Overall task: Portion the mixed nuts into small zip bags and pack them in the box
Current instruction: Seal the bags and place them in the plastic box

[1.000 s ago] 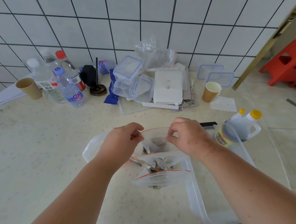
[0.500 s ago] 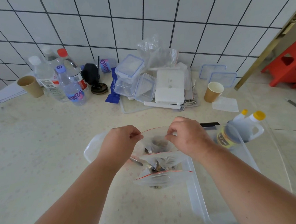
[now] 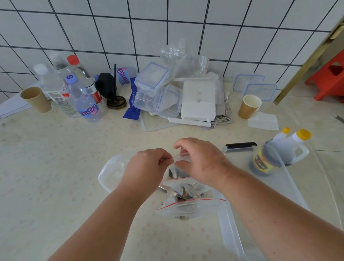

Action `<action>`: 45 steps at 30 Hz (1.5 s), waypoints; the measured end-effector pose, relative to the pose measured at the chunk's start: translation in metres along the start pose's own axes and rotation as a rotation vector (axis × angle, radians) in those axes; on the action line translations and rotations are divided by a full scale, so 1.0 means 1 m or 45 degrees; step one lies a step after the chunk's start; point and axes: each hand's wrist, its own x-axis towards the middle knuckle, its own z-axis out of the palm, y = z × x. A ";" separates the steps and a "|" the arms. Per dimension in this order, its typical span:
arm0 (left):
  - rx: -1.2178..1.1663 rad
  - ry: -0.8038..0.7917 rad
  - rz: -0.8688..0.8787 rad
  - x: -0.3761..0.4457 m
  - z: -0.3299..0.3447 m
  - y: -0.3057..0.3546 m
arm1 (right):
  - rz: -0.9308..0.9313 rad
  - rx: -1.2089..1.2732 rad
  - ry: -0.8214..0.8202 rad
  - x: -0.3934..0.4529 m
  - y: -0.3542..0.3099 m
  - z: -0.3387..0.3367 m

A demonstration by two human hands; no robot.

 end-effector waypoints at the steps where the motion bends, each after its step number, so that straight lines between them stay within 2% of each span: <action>1: 0.001 0.000 0.003 0.000 0.000 0.000 | -0.014 -0.014 -0.006 0.001 -0.001 0.000; 11: 0.006 0.024 0.042 -0.002 0.000 0.002 | -0.085 -0.057 0.057 0.003 -0.004 0.005; 16: -0.053 -0.052 -0.008 -0.005 0.000 0.004 | -0.028 -0.027 0.051 0.003 -0.002 0.006; 22: -0.021 0.021 -0.018 -0.003 -0.002 0.002 | 0.008 -0.002 0.098 -0.002 0.004 0.002; 45: -0.030 0.034 -0.057 -0.005 -0.005 0.002 | 0.044 -0.004 0.135 -0.009 0.016 -0.004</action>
